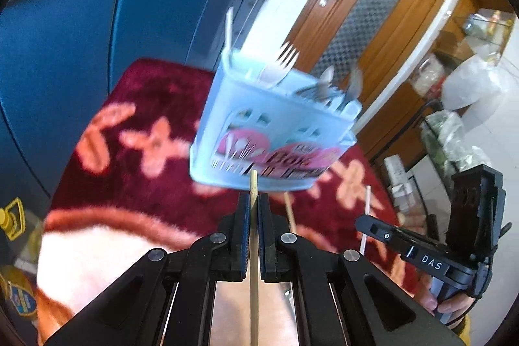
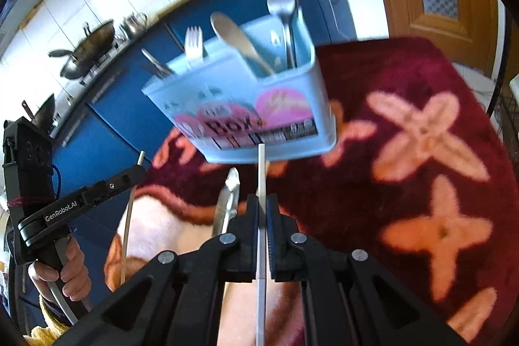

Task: Organize utensils
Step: 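Lift both chopsticks and carry them down into the blue caddy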

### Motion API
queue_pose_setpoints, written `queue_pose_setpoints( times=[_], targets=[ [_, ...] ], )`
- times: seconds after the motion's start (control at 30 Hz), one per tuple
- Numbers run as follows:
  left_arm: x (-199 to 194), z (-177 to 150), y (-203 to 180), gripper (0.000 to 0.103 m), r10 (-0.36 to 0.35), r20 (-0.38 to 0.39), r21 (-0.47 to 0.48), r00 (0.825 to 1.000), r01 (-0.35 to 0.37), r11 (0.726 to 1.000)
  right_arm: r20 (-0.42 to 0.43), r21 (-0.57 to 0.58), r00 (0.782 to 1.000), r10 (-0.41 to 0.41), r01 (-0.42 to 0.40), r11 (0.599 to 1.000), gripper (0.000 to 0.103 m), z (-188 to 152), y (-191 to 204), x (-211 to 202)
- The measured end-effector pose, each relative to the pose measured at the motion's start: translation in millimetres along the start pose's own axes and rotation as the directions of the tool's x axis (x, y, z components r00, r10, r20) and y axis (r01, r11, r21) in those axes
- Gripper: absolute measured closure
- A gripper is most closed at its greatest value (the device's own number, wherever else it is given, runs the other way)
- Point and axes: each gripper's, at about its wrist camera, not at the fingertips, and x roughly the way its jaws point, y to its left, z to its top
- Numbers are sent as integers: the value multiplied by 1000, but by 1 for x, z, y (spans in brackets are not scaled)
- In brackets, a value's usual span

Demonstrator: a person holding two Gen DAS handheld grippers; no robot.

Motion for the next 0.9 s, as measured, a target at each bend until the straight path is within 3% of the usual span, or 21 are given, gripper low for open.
queue_pose_setpoints(
  times=[0.27, 0.5, 0.7, 0.9],
  targets=[
    [-25, 25, -20, 99, -5, 132, 42, 991, -1, 999, 160, -56, 987, 0, 9, 998, 97, 17, 18, -31],
    [-33, 61, -29, 99, 13, 242, 54, 970, -27, 998, 243, -87, 970, -19, 41, 995, 97, 37, 25, -46],
    [-38, 96, -34, 99, 24, 335, 62, 942, -47, 997, 278, -86, 960, -29, 56, 995, 97, 54, 22, -55],
    [-40, 134, -37, 99, 43, 432, 53, 901, -73, 996, 311, -88, 949, -42, 73, 993, 97, 68, 19, -65]
  ],
)
